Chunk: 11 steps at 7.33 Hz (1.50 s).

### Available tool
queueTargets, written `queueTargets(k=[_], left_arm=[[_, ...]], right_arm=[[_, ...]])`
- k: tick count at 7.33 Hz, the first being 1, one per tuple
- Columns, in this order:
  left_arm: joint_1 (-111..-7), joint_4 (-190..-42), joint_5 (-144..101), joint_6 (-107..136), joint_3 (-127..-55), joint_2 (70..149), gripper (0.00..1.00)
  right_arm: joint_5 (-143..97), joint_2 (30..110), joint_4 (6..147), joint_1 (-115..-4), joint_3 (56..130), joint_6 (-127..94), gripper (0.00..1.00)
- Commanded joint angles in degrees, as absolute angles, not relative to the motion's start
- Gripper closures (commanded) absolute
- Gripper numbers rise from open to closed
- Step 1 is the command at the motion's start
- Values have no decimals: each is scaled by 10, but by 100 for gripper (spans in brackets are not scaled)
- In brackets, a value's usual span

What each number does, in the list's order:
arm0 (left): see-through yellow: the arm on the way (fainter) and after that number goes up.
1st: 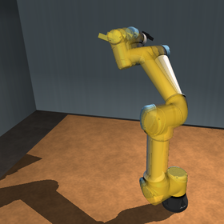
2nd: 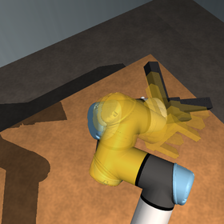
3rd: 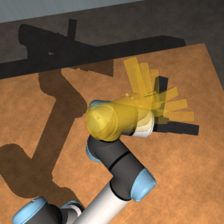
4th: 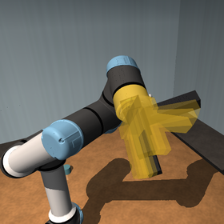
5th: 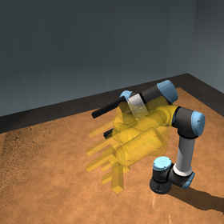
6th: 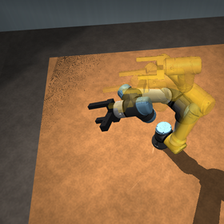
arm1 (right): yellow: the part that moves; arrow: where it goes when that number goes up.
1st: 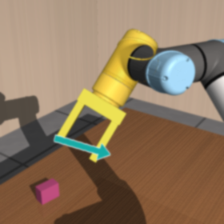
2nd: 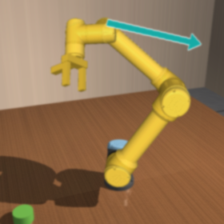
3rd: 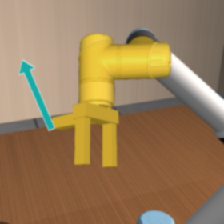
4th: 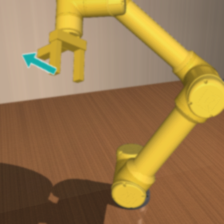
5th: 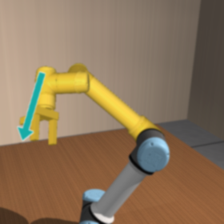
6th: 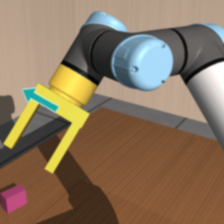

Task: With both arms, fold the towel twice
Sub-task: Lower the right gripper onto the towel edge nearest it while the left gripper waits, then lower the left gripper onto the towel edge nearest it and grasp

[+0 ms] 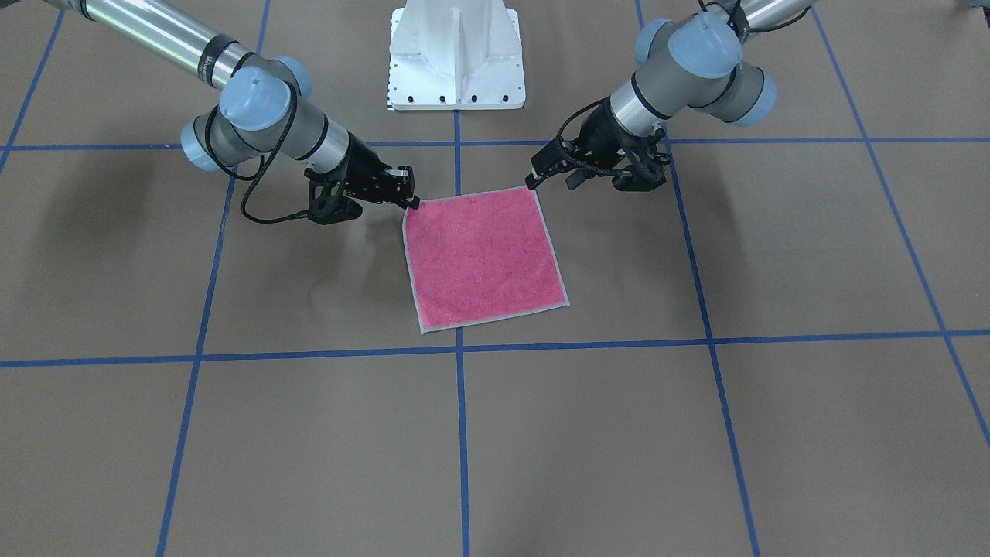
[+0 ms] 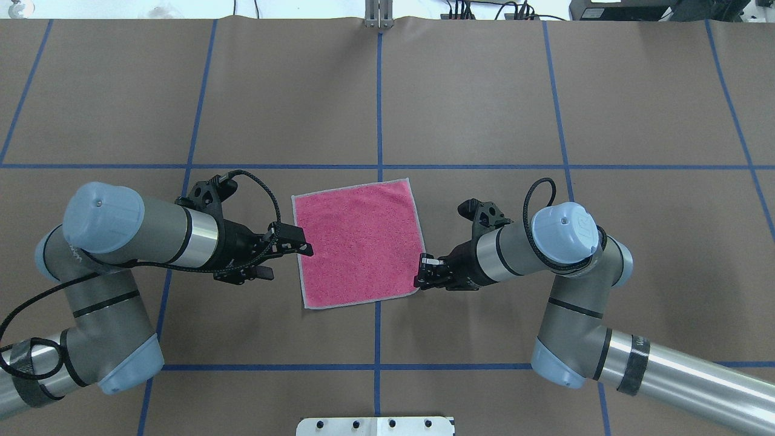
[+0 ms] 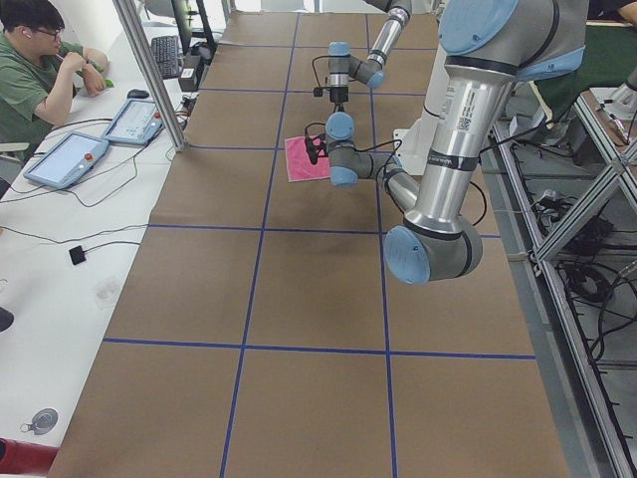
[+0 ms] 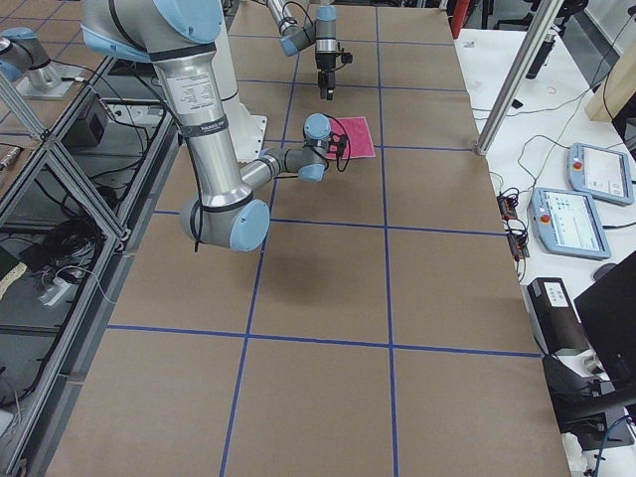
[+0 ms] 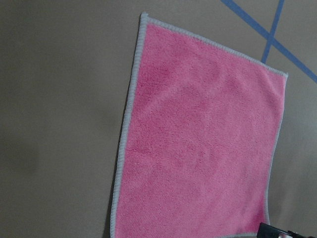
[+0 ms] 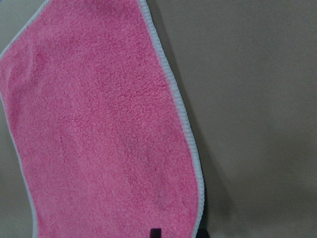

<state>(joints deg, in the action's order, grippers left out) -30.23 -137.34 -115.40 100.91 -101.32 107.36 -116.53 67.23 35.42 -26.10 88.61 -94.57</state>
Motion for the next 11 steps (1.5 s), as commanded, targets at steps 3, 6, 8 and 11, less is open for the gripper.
queueTargets(k=[3, 6, 8, 11], left_arm=[[-294, -1373, -1153, 1012, -1006, 1078, 0], [-252, -1370, -1121, 1014, -992, 1081, 0], [-223, -1368, -1090, 1014, -984, 1083, 0], [-222, -1366, -1090, 1014, -967, 1097, 17]], right_arm=[[-1165, 673, 352, -262, 891, -946, 100], [-1164, 673, 350, -263, 896, -947, 100], [-1163, 673, 349, -263, 896, -947, 100], [-1163, 675, 349, -263, 898, -947, 100]])
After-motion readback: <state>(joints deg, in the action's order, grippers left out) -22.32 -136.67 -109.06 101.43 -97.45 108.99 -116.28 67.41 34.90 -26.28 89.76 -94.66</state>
